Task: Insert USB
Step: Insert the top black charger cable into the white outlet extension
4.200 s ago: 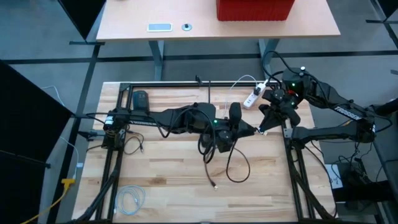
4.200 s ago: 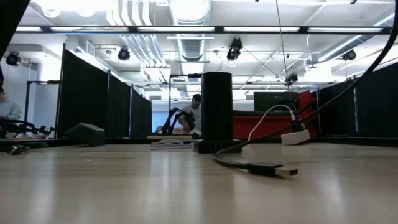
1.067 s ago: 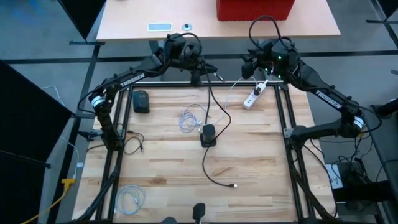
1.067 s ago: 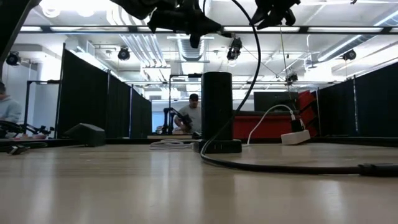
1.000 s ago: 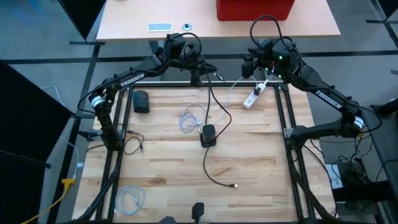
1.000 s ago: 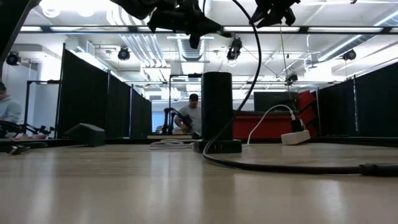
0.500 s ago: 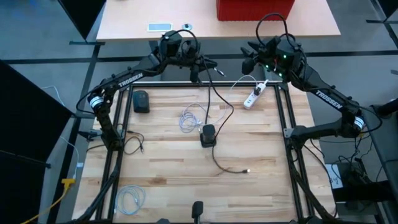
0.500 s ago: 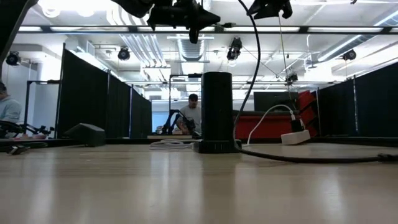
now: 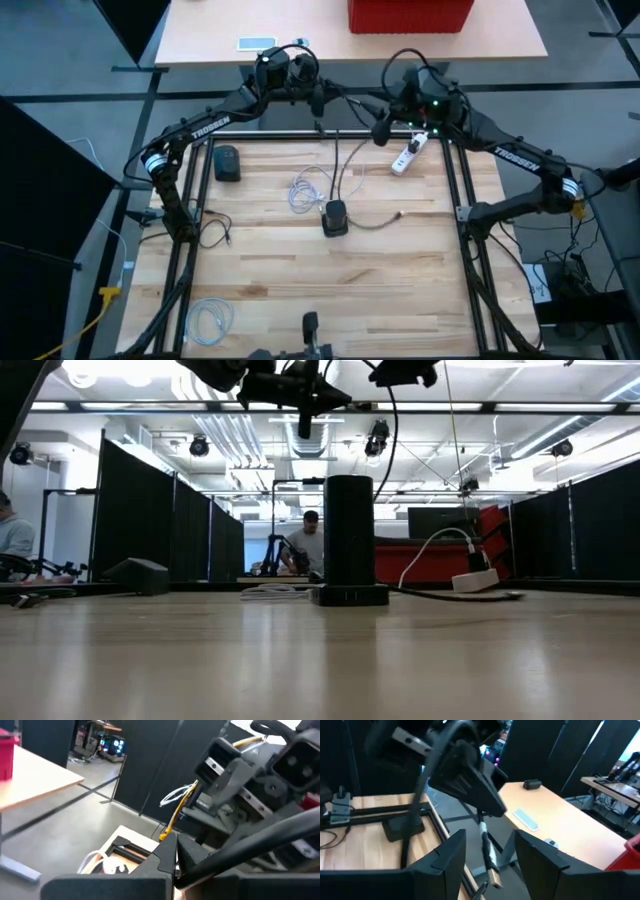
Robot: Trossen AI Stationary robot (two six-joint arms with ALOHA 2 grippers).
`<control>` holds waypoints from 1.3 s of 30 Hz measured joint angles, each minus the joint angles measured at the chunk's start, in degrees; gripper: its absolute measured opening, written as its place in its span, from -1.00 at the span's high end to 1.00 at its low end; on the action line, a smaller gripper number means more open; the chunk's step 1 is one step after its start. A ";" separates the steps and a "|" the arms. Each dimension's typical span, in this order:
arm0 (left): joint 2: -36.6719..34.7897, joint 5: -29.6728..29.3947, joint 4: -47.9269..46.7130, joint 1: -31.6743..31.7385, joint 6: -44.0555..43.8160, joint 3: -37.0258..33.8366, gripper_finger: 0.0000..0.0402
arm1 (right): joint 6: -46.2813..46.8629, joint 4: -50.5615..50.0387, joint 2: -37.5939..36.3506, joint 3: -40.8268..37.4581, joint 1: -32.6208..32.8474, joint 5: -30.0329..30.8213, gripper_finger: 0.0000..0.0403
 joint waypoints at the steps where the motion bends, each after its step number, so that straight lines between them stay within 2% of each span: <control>1: 0.01 -0.29 0.11 0.02 -0.91 -0.01 1.00 | -0.44 -0.17 0.51 0.30 0.41 -0.15 0.24; 5: 0.06 -2.17 0.11 -0.42 -2.79 -0.01 1.00 | -1.18 -1.45 3.00 2.48 1.31 -0.14 0.17; 10: 0.08 -1.91 -0.80 -0.70 -2.24 -0.03 1.00 | -6.37 -9.94 5.01 7.24 1.24 0.23 0.07; 15: 0.10 -1.95 -3.49 -1.31 0.29 -0.07 1.00 | -8.87 -24.48 7.96 17.47 1.27 2.48 0.06; 30: 1.14 -11.12 -2.25 -7.22 7.92 -0.78 1.00 | -4.28 -54.05 25.02 44.76 1.88 2.96 0.18; 35: 1.17 -12.01 -0.54 -7.52 5.16 -1.36 1.00 | -5.82 -57.93 27.19 45.93 3.28 2.81 0.27; 39: 1.17 -12.17 0.31 -7.52 3.08 -1.96 1.00 | -9.57 -57.67 28.06 45.99 4.47 6.76 0.36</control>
